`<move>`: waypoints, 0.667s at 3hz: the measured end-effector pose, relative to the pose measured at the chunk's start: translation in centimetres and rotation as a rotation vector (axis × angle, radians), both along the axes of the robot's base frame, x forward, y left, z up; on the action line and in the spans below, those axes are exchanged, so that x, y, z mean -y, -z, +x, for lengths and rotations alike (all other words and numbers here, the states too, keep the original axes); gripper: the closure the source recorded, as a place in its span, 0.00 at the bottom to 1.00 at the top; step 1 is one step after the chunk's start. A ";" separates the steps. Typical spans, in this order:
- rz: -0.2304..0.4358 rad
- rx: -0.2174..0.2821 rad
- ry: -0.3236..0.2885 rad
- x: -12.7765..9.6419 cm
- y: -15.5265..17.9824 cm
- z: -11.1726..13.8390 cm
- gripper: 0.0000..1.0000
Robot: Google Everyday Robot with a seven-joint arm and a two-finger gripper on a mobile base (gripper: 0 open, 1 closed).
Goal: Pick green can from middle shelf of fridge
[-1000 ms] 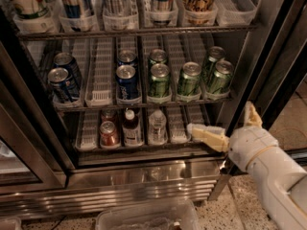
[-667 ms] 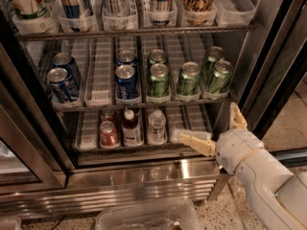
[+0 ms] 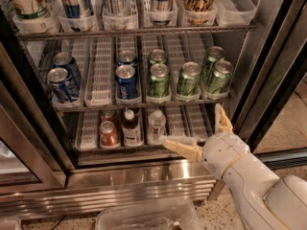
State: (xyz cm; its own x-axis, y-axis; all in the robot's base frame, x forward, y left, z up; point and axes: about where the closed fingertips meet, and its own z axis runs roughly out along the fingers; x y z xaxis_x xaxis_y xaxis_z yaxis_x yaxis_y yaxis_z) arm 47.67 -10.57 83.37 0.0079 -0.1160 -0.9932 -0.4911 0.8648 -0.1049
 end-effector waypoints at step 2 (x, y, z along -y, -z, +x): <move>0.057 -0.017 0.043 1.0 1.3 1.7 0.00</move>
Offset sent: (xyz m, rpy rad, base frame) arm 0.0360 -0.0111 -0.0299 0.0854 0.0119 -0.0829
